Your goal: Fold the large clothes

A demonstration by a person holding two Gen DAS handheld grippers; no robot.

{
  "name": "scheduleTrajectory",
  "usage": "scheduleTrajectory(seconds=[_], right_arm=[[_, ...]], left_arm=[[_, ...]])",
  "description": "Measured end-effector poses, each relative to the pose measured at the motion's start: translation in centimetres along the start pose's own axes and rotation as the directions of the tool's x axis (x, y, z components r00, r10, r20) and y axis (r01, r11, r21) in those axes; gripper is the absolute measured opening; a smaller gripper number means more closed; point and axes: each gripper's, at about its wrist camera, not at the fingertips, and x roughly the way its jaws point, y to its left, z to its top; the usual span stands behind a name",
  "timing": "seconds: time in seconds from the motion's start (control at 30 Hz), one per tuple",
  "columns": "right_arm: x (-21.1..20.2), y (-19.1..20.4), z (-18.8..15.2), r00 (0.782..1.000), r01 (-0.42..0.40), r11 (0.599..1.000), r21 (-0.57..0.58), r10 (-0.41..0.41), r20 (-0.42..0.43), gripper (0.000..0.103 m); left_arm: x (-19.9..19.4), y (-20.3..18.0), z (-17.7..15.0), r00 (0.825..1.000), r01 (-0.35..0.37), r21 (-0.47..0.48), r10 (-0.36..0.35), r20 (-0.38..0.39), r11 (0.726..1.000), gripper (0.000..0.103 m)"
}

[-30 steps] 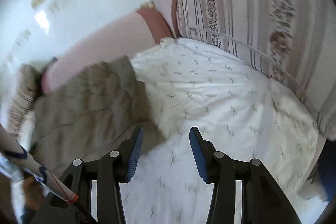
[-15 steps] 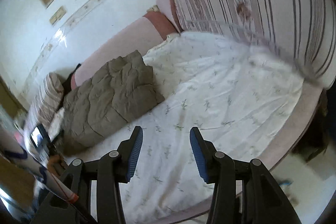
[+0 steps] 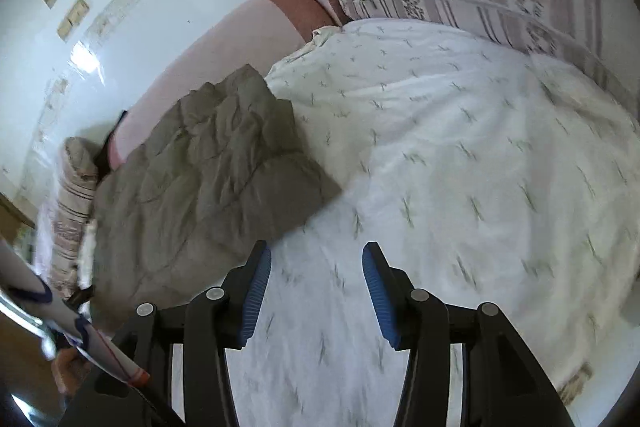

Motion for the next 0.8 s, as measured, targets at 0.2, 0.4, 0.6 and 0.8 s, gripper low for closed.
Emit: scheduleTrajectory(seconds=[0.2, 0.4, 0.6, 0.8], right_arm=[[3.9, 0.0, 0.7, 0.985, -0.131, 0.984, 0.124, 0.143, -0.092, 0.055], [6.5, -0.2, 1.6, 0.975, -0.189, 0.937, 0.293, 0.215, -0.057, 0.063], [8.6, -0.8, 2.9, 0.978, -0.188, 0.891, 0.413, 0.207, -0.002, 0.077], [9.8, -0.8, 3.5, 0.977, -0.198, 0.877, 0.439, 0.215, 0.012, 0.085]], left_arm=[[-1.4, 3.2, -0.1, 0.999, 0.032, 0.006, -0.032, 0.004, 0.999, 0.090], [-0.4, 6.5, -0.6, 0.979, 0.161, -0.120, -0.173, -0.107, 0.980, 0.090], [0.4, 7.7, -1.9, 0.905, 0.294, -0.317, -0.370, -0.211, 0.902, 0.090], [2.4, 6.3, -3.2, 0.838, 0.347, -0.449, -0.487, -0.245, 0.823, 0.090]])
